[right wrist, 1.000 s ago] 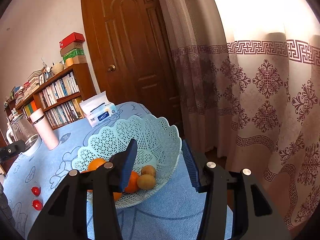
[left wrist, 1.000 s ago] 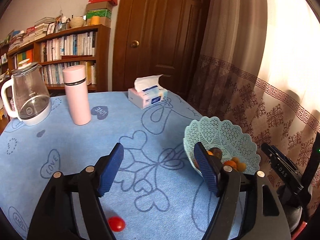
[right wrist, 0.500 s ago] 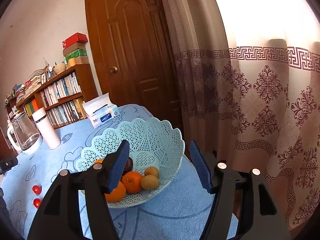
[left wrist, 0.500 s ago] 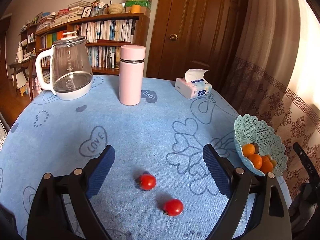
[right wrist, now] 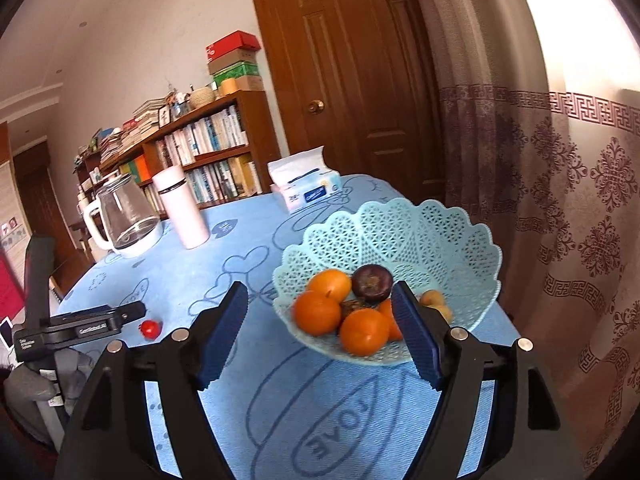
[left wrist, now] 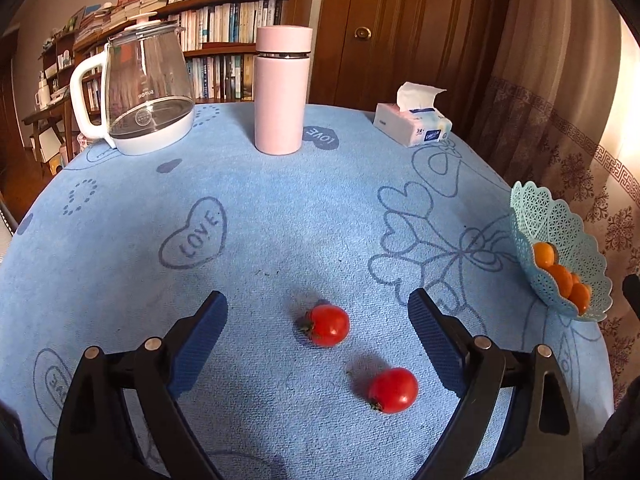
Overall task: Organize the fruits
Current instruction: 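Move the left tool to the red cherry tomatoes and grasp one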
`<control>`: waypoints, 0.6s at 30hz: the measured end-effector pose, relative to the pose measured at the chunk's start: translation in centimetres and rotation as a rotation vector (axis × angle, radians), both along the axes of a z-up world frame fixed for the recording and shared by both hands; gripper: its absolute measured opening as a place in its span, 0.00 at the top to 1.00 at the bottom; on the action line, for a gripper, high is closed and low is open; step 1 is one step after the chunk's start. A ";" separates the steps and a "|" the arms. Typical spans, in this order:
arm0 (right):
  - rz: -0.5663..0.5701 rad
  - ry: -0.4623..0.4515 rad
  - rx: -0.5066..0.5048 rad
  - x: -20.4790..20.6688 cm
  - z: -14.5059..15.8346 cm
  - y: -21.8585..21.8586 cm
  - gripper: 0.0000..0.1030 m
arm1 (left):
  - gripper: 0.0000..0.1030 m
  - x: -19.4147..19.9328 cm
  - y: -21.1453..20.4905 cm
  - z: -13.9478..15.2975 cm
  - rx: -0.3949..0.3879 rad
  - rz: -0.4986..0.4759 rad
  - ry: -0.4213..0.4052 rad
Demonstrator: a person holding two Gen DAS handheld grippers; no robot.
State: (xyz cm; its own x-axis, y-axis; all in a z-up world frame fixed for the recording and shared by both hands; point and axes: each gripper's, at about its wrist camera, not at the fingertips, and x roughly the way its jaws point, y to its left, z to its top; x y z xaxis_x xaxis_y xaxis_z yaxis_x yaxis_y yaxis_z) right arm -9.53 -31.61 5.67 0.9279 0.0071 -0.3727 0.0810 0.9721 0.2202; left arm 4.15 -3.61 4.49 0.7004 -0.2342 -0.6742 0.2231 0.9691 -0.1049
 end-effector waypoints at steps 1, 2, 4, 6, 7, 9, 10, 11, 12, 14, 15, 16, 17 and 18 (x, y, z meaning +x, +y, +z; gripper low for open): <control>0.019 0.006 -0.009 0.1 -0.1 0.5 0.27 | 0.12 0.1 0.0 -0.2 0.004 -0.001 0.006; 0.034 0.010 -0.016 0.2 -0.1 1.1 0.27 | 0.12 0.2 -0.1 -0.4 0.007 -0.001 0.013; 0.064 0.024 -0.021 0.4 -0.3 1.8 0.27 | 0.12 0.4 0.0 -0.9 0.011 0.000 0.024; 0.091 0.038 -0.025 0.6 -0.6 2.5 0.27 | 0.12 0.6 -0.1 -1.2 0.019 0.001 0.038; 0.102 0.043 -0.030 0.7 -0.7 2.8 0.27 | 0.12 0.7 -0.1 -1.5 0.022 0.000 0.044; 0.120 0.051 -0.040 0.8 -0.9 3.4 0.27 | 0.15 0.9 -0.2 -1.8 0.022 -0.008 0.059; 0.128 0.053 -0.045 0.8 -0.9 3.7 0.27 | 0.20 1.0 -0.3 -2.0 0.024 -0.012 0.067; 0.135 0.055 -0.049 0.9 -1.0 3.9 0.27 | 0.25 1.1 -0.4 -2.2 0.027 -0.017 0.077; 0.141 0.058 -0.053 0.9 -1.1 4.1 0.27 | 0.27 1.1 -0.5 -2.4 0.027 -0.021 0.084; 0.149 0.063 -0.056 1.0 -1.2 4.3 0.27 | 0.40 1.3 -0.7 -2.7 0.030 -0.032 0.101; 0.152 0.066 -0.057 1.0 -1.3 4.4 0.27 | 0.43 1.3 -0.8 -2.9 0.030 -0.037 0.106; 0.154 0.068 -0.057 1.1 -1.3 4.4 0.27 | 0.47 1.3 -0.9 -3.0 0.032 -0.043 0.110; 0.156 0.072 -0.056 1.1 -1.4 4.4 0.27 | 0.49 1.3 -1.0 -3.0 0.035 -0.047 0.111; 0.158 0.074 -0.055 1.2 -1.5 4.5 0.27 | 0.50 1.3 -1.1 -3.0 0.038 -0.049 0.110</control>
State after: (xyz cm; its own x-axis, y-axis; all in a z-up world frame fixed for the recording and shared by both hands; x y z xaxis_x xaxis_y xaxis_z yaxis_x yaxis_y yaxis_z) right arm -8.37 -27.12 4.19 0.8871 0.1280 -0.4435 -0.0595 0.9845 0.1653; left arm 5.41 -4.66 1.45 0.6097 -0.2390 -0.7557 0.2594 0.9611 -0.0946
